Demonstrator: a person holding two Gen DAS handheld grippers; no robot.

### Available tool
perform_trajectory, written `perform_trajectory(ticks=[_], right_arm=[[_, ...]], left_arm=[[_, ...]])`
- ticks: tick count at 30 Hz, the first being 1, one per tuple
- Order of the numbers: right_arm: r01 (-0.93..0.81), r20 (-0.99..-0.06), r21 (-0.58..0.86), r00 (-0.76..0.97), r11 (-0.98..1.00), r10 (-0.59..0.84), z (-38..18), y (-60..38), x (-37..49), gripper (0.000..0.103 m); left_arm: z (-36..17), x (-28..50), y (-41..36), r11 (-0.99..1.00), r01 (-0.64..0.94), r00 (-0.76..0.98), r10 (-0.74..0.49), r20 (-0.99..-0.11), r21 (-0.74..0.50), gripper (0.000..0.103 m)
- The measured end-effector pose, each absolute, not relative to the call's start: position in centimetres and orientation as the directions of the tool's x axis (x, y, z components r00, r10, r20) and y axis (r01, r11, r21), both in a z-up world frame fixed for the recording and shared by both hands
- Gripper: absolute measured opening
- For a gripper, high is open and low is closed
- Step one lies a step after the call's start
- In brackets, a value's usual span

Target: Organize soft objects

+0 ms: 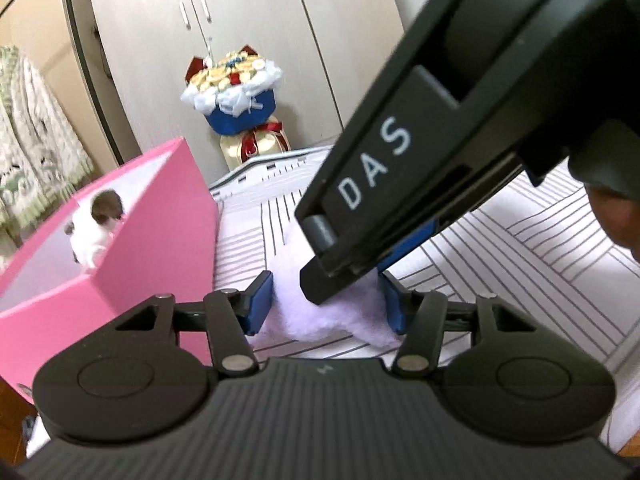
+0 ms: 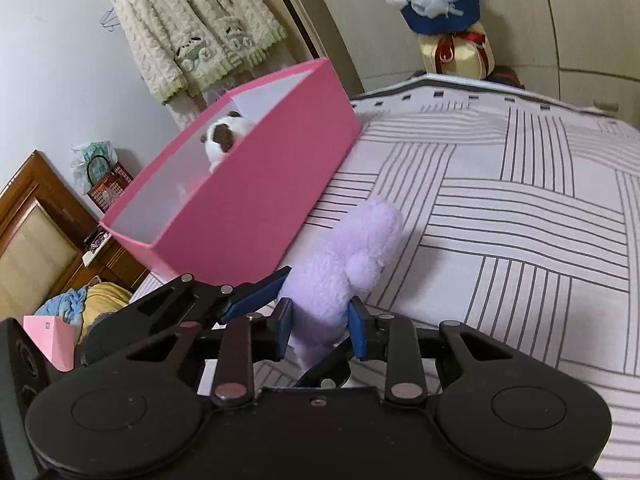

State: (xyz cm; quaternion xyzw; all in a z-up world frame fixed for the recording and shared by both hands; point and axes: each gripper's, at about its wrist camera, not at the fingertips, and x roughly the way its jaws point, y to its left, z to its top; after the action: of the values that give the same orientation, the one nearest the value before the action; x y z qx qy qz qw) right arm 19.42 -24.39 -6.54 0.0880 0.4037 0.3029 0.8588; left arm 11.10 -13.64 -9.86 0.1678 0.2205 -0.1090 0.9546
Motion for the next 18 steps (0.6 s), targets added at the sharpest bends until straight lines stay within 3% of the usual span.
perform_trajectory(ticks=[9, 18], right_arm=[[-0.477, -0.630, 0.347, 0.520, 0.808, 0.577, -2.9, -22.1, 14.8, 0.034], [-0.563, -0.559, 0.310, 0.545, 0.766, 0.626, 1.6, -19.4, 12.5, 0.034]], left_arm=[[-6.4, 7.2, -11.1, 0.916, 0.307, 0.876, -0.166, -0.453, 0.259, 0.054], [-2.8, 5.0, -8.4, 0.929, 0.253, 0.922, -0.147, -0.358, 0.270, 0.054]])
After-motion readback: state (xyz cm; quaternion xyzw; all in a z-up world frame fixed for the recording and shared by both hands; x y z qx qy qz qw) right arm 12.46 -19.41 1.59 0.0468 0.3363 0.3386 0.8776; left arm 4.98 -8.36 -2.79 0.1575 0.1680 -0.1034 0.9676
